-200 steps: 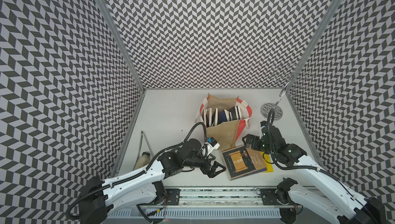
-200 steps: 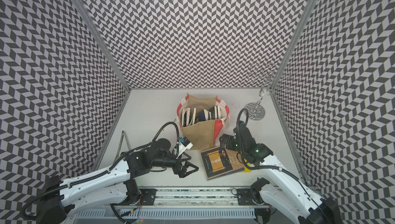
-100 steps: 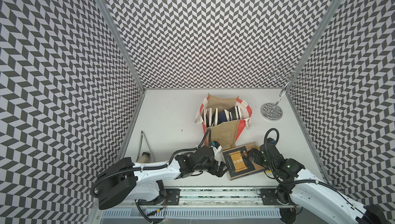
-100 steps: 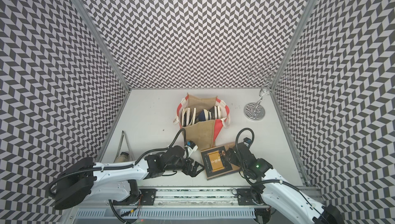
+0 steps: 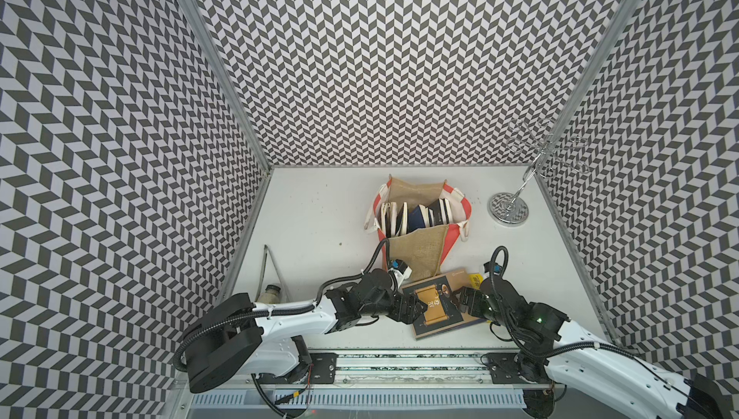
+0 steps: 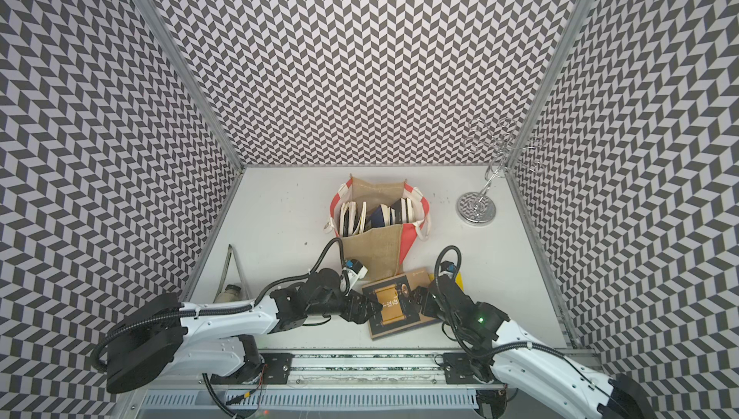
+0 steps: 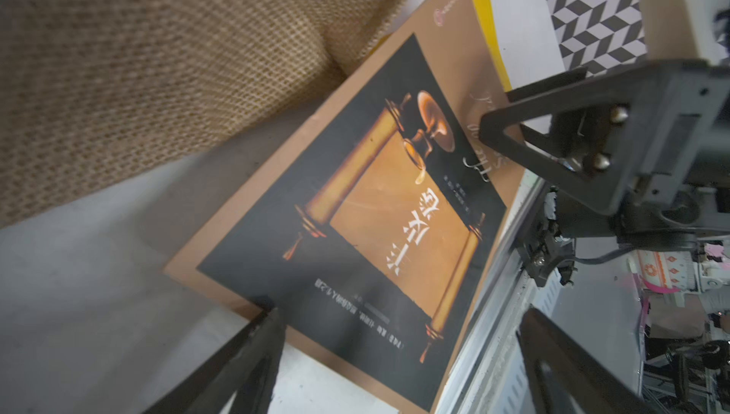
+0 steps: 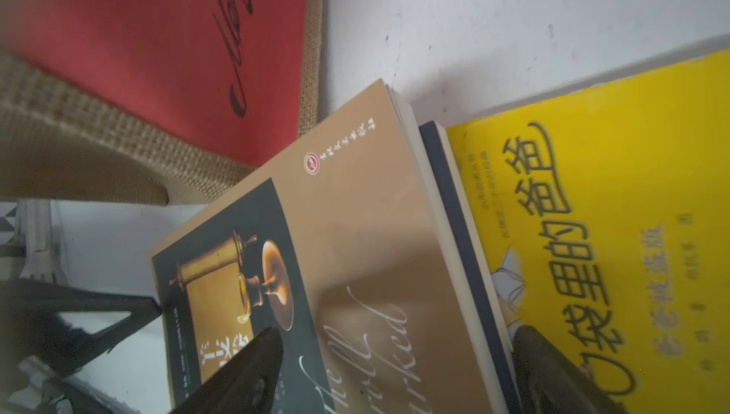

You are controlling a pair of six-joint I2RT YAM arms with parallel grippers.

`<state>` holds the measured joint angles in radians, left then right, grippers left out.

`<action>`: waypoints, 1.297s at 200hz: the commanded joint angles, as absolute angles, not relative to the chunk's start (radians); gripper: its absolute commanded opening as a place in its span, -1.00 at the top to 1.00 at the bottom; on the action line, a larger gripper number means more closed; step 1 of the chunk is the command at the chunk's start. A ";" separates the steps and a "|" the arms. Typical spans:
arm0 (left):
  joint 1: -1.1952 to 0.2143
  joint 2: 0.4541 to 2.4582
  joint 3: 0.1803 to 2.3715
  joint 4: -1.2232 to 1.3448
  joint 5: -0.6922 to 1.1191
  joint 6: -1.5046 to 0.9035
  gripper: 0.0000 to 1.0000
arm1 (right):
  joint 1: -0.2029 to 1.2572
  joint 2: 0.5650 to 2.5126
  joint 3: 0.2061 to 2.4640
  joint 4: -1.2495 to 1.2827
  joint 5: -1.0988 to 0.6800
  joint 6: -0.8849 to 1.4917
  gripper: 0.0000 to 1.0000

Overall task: Put the books into the canvas bag
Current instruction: Pick up the book from the book.

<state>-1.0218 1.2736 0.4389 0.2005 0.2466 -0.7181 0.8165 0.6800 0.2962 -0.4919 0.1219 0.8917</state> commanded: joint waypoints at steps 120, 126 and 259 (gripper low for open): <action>-0.962 1.329 0.407 0.192 0.300 -0.720 -0.80 | 0.959 0.688 0.392 -0.469 0.199 0.858 -0.67; -0.963 1.322 0.410 0.171 0.286 -0.720 -0.80 | 0.959 0.691 0.392 -0.467 0.193 0.855 -0.67; -0.927 1.081 0.307 0.012 0.254 -0.734 -0.99 | 1.004 0.746 0.377 -0.363 0.084 0.812 -0.64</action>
<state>-0.9287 1.0695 0.3222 0.0063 0.2337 -0.7273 0.9806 0.7338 0.3569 -0.4633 0.1150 0.8215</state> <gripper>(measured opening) 0.995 0.824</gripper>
